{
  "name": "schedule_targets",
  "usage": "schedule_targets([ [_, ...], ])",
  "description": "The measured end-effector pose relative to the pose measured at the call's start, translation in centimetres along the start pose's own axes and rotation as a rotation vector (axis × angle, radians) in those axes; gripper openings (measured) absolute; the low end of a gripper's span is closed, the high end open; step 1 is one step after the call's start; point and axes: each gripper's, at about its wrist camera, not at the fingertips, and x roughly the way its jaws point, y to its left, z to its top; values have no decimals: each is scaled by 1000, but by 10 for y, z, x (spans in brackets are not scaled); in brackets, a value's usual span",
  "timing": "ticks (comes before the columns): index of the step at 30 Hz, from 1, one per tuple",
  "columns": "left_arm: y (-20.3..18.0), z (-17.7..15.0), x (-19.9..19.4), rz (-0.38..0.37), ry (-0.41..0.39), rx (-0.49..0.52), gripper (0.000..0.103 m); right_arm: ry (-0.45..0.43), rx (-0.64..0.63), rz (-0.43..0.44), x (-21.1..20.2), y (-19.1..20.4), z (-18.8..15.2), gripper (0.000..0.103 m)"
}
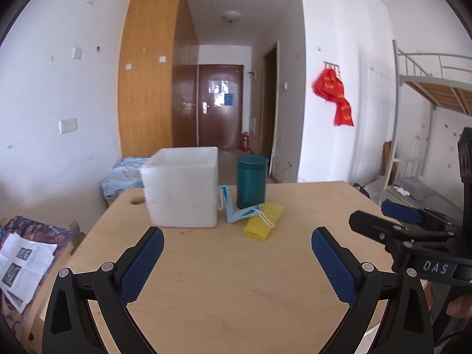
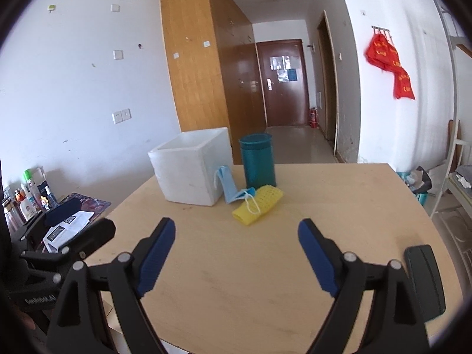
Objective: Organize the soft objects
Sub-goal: 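Move the right tool to the yellow net sleeve while the left tool approaches the blue mask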
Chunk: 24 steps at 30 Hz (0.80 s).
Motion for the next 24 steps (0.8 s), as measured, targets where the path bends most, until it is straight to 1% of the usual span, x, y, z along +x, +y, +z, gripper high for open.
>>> schedule_targets([
  [4, -4, -2, 15, -8, 13, 17, 100, 12, 6, -15, 8, -11, 0, 88],
  [9, -3, -1, 47, -36, 45, 11, 100, 49, -19, -29, 30, -18, 4, 88],
  [14, -1, 0, 80, -34, 45, 16, 100, 86, -19, -17, 53, -26, 6, 88],
  [24, -1, 7, 121, -38, 54, 23, 100, 133, -8, -13, 92, -37, 17, 88],
])
